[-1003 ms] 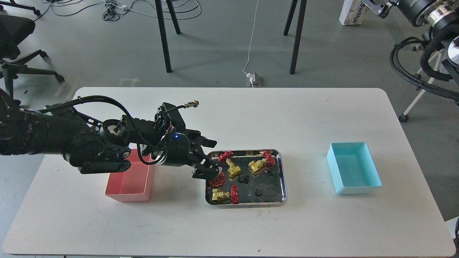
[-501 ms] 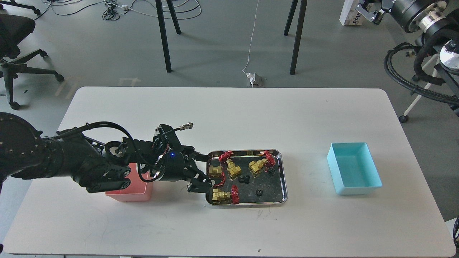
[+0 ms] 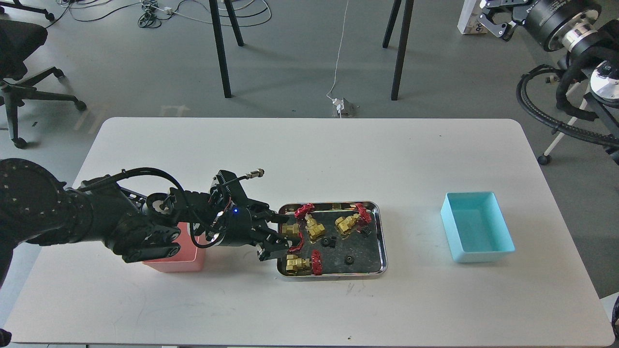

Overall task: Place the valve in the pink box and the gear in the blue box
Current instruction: 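Close the left hand around the red-handled brass valve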

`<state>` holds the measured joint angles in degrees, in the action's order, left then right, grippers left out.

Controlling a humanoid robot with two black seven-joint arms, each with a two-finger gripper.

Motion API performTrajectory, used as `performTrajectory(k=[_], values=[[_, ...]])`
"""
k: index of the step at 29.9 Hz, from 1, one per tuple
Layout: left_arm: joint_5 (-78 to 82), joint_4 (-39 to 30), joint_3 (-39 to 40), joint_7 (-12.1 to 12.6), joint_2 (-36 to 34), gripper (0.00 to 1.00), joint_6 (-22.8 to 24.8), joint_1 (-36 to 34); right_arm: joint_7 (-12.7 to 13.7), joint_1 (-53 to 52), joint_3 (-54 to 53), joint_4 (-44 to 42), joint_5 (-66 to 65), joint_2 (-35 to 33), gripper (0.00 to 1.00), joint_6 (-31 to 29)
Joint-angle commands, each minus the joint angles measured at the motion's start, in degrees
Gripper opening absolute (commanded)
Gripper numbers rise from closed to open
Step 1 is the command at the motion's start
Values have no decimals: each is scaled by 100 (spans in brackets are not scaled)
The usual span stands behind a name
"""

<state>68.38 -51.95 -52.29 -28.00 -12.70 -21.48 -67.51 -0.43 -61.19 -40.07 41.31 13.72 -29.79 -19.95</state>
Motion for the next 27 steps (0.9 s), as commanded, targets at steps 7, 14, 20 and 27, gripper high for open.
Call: performTrajectory(k=[7,14,20,27], values=[[0,123,9,0,-5,44,-14,45,-1,20,-1,8,8,0,100,0],[0,123,0,0,-5,34,-58,36,-1,46,-1,8,8,9,100,0],[8,123,9,0,-5,22,-66,27,-1,55,-1,8,8,0,100,0],[0,97,70,0,-13,17,-75,-17,-1,72,-1,8,8,0,100,0]])
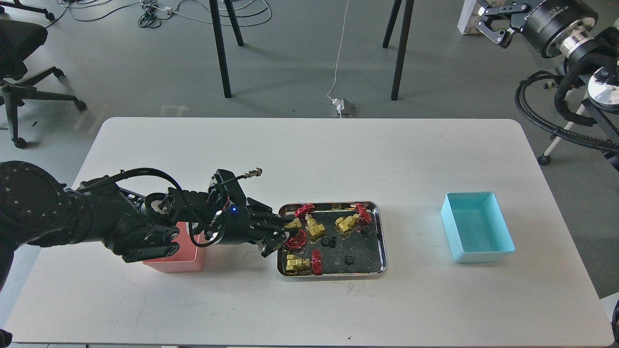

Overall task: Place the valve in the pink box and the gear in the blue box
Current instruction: 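Close the left hand around the red-handled brass valve, then lift the valve with the left hand and carry it over the pink box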

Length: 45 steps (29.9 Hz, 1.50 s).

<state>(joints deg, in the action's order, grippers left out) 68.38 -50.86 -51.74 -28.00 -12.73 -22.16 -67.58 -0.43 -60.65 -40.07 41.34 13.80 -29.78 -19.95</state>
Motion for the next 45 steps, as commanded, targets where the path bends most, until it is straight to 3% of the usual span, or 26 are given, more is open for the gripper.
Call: performTrajectory(k=[1,17,25,27,31,34,41,45], values=[[0,-29,15,0,-19,17,-8,-18,-1,27,0,6,0,-2,100,0],[79,-495,15,0,-467,16,-122,-317,-1,35,-9,6,0,-2,100,0],[123,-1207,313,0,-1063,16,-183,-799,-1,27,-18,58,17,42,100,17],[123,-1294,436,0,-1327,16,-192,-923,-1,-8,-27,303,17,112,100,244],[123,-1777,752,0,-2064,16,-192,-1090,-1,-192,-27,980,0,165,100,1614],[192,-2164,911,0,-2680,17,-192,-1090,-1,-412,-9,946,8,209,100,2090],[966,-2314,929,0,-4007,17,-210,-775,-1,-439,-53,586,9,209,100,2224],[1124,-2244,1008,0,-4378,17,-341,-344,-1,-395,-53,586,9,209,100,2188]])
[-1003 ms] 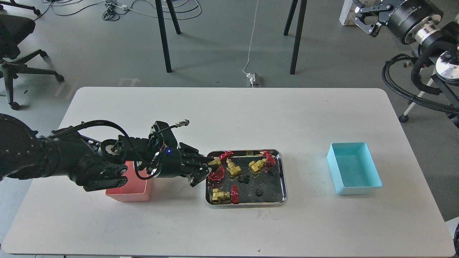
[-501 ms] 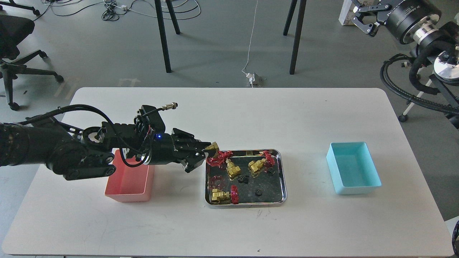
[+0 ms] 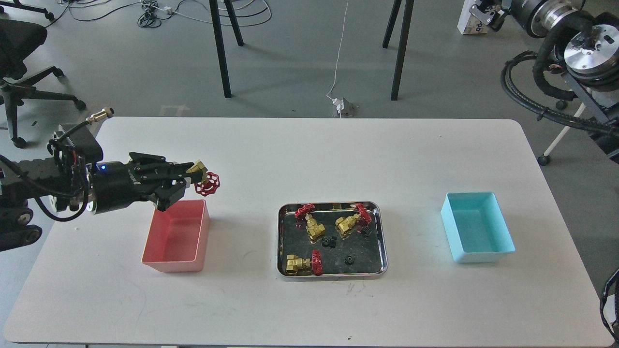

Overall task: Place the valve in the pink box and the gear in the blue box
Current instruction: 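Lift the valve with the left hand and carry it over the pink box, then lower the valve into the pink box and open the left hand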

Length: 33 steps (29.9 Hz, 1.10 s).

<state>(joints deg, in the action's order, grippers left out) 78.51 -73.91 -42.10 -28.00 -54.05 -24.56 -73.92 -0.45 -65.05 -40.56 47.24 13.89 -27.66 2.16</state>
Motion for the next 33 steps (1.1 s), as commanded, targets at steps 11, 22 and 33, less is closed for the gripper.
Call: performTrajectory(k=[11,22,33], values=[[68,754,527,0,-71,17,-330,1414,1,220,-31,13,0,-11,100,-31],[95,1212,686,0,456,20,-339,1996,1,396,-49,13,0,-91,100,-31],[68,1678,704,0,835,48,-339,2180,1,493,-49,39,0,-91,100,-31]])
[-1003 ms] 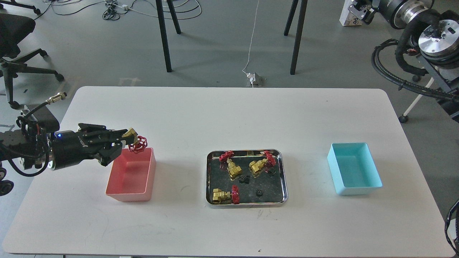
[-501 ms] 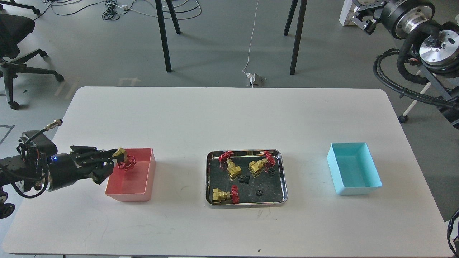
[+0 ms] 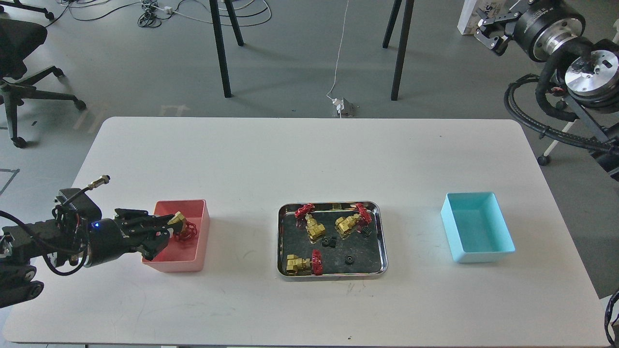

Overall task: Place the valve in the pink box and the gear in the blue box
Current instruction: 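Lower the valve into the pink box and open the left hand, then raise the left arm away and bring the right arm toward the tray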

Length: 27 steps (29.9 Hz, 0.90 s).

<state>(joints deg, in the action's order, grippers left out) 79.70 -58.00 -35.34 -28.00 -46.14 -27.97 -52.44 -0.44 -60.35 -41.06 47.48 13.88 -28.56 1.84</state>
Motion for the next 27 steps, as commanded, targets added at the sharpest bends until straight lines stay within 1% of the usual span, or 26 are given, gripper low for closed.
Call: performTrajectory(k=[1,4,6,9,11,14,17,18,20,22,23,25,27], values=[[-60,87,35,0,44,51,2,23,-8,41,-7,24,9,0,100,0],[-60,78,44,0,44,59,2,-12,0,49,10,42,0,0,100,-9],[-69,8,175,0,17,67,19,-47,0,49,36,51,-9,0,100,-17],[-182,-36,728,0,-44,76,151,-21,-8,93,54,42,-79,0,100,-166],[-366,-176,1202,0,-79,77,440,-12,-9,137,63,50,-105,-9,100,-333],[-998,-633,2150,0,-228,82,1291,-12,-17,251,80,42,-166,-158,100,-824],[-1841,-950,3336,0,-422,87,2389,14,-9,295,89,33,-675,-439,100,-1492],[-2175,-985,3758,0,-405,88,2793,23,-9,313,107,24,-964,-518,100,-1755],[-2851,-994,4435,0,-274,89,3453,49,-9,374,212,7,-1640,-693,100,-2291],[-3624,-986,4981,0,7,89,3954,49,-17,375,335,50,-2229,-878,100,-2853],[-4055,-986,5254,0,165,90,4183,49,-17,383,414,77,-2502,-975,100,-2984],[-4697,-916,5597,0,472,92,4570,58,-9,375,554,208,-2933,-1133,100,-2984],[-5313,-758,5827,0,903,92,4870,67,18,313,756,567,-3600,-1309,100,-2984]])
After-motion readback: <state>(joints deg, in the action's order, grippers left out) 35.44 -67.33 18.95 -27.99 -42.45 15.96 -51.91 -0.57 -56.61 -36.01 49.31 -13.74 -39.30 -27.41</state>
